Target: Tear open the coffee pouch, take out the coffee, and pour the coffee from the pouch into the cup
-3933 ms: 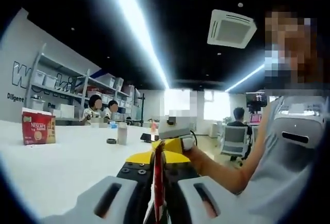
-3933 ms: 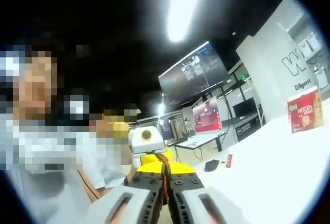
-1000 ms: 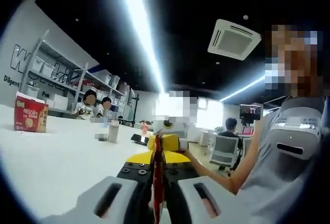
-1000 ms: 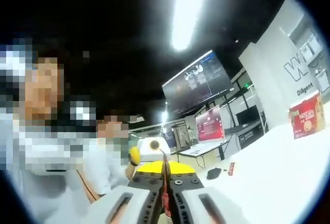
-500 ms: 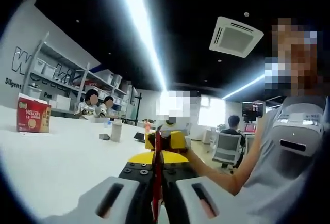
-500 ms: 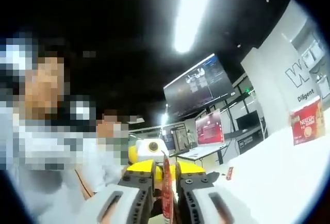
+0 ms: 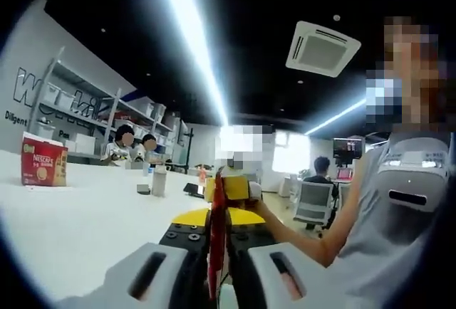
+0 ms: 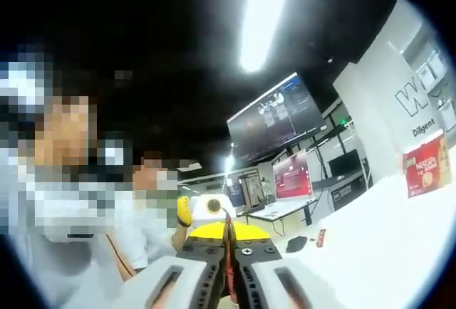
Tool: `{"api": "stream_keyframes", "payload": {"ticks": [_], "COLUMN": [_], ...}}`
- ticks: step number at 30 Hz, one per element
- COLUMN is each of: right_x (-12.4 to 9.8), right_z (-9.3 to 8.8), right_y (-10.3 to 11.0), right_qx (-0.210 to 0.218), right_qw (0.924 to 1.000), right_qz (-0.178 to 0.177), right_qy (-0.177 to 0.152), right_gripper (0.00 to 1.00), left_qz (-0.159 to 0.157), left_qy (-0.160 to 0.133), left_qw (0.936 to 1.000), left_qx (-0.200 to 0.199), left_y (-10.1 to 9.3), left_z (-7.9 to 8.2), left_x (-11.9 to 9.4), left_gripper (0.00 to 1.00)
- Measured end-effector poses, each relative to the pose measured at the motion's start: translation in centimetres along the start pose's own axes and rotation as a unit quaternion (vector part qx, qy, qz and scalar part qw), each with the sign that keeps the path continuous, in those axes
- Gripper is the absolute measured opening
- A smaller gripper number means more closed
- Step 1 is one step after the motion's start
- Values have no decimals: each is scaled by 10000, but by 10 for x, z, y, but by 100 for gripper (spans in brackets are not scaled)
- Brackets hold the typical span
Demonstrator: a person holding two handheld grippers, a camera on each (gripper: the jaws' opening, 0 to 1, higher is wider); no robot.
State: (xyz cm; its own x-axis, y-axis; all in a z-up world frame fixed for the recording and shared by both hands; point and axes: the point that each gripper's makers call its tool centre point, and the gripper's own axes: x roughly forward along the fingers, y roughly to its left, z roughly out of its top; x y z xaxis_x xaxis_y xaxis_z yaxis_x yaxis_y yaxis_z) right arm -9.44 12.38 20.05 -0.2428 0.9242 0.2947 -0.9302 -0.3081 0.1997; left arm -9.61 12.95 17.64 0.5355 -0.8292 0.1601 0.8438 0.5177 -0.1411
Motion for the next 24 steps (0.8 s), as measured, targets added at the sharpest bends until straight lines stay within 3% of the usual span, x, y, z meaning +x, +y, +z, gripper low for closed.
{"api": "stream_keyframes", "payload": {"ticks": [11,15,24], "right_x": [-3,-4,0], "right_z": [1,0,7], "right_y": [2,4,4], "right_qx": [-175,-174,-203], "right_qw": [9998,9998,9998], "right_qz": [-37,-1,-41], "right_qy": [-121,-107,-10], "right_gripper": [10,4,2], "left_qz": [41,14,-13], "left_qy": [-21,3,-147], "left_qw": [10000,10000,9998], "left_qx": [69,77,140], "left_y": [-2,-4,-3], "left_z": [0,-1,3], "left_x": [-1,0,-1], "left_gripper": [7,7,11]}}
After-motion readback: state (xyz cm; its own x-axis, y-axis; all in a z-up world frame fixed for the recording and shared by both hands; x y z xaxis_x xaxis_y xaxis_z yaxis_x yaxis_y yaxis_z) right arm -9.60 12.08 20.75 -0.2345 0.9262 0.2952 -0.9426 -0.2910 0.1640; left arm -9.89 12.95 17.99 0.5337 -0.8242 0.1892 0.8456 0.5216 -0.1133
